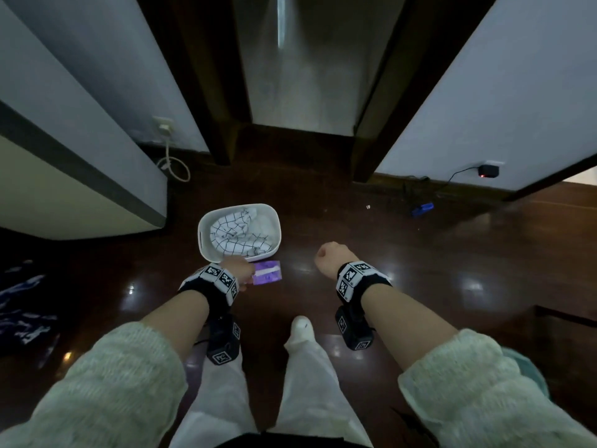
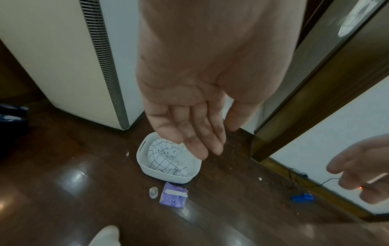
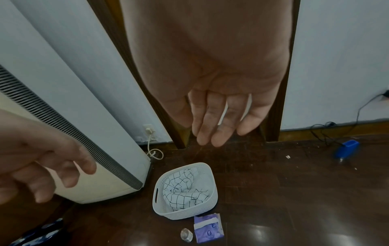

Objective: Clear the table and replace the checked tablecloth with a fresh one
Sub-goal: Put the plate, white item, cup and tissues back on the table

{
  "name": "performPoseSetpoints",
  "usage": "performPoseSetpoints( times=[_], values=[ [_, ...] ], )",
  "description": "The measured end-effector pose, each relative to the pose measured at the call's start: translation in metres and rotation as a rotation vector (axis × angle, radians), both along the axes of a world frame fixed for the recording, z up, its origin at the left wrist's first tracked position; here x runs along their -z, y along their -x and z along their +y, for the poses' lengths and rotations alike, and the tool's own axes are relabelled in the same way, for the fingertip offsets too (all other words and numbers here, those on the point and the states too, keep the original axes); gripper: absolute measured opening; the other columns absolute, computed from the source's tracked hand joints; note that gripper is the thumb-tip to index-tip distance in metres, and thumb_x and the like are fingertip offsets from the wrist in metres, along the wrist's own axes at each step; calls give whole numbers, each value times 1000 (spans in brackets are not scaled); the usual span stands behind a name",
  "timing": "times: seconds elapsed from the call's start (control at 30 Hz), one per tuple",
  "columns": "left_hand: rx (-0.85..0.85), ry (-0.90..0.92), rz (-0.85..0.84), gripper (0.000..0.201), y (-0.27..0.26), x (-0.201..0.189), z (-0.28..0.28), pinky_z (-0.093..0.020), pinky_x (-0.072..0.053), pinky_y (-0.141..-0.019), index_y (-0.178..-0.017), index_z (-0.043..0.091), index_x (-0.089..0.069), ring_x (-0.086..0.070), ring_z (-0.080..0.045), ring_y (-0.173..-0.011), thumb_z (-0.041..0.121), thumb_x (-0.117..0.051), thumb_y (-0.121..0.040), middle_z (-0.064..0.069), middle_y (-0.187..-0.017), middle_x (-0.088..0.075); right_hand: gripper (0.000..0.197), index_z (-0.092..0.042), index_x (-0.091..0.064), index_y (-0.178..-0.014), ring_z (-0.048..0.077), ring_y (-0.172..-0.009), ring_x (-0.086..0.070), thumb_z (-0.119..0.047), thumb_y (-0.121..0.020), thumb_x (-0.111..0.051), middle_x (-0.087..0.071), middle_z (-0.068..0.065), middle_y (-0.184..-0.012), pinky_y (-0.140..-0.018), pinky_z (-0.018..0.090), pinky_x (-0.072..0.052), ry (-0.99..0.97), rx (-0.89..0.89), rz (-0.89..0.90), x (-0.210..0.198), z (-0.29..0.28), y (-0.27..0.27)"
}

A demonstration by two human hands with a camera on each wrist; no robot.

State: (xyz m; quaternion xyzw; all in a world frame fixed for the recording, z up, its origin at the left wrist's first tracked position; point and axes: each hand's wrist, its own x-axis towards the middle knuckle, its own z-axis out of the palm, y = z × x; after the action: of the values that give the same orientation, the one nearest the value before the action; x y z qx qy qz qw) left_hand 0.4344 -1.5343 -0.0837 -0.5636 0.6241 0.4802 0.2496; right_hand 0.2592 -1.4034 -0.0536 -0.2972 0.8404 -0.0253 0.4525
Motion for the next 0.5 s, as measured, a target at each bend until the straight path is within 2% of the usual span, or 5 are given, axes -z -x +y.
performPoseSetpoints(
  times=[0.17,0.27,0.37,0.43,0.5],
  values=[
    [79,-13,-57,18,-32,28,-44,-30,-51,-64,-97,-1,-64,-61,-24,-67,14,-59,-88,-13,-83,-67,32,-13,-62,-119,31,-105,-62,-26,-95,-44,-63,13,-118,-90,37,-52,-19,129,-23,28,-22,-30],
    [192,-28,-115,22,-57,47,-65,-38,-56,-80,-90,0,-69,-69,-31,-84,18,-57,-85,-16,-90,-72,31,-13,-63,-115,30,-103,-63,-25,-96,-42,-64,13,-115,-89,36,-52,-4,194,-29,46,-31,-48],
    [287,-40,-190,23,-75,63,-84,-35,-56,-78,-87,2,-69,-70,-30,-87,17,-52,-86,-15,-93,-73,30,-14,-65,-110,29,-100,-63,-24,-93,-42,-66,13,-113,-87,34,-52,2,262,-59,67,-38,-64],
    [326,-33,-220,24,-78,78,-92,-31,-55,-73,-78,5,-68,-69,-28,-81,17,-50,-88,-13,-93,-73,31,-15,-67,-109,30,-101,-64,-24,-91,-44,-67,12,-111,-86,33,-52,-14,286,-80,83,-39,-70],
    [349,-31,-227,27,-74,100,-95,-31,-55,-72,-70,8,-65,-69,-30,-82,18,-48,-88,-14,-92,-73,30,-16,-67,-109,30,-103,-64,-23,-90,-45,-67,12,-111,-86,32,-51,-30,301,-92,103,-38,-70]
  ],
)
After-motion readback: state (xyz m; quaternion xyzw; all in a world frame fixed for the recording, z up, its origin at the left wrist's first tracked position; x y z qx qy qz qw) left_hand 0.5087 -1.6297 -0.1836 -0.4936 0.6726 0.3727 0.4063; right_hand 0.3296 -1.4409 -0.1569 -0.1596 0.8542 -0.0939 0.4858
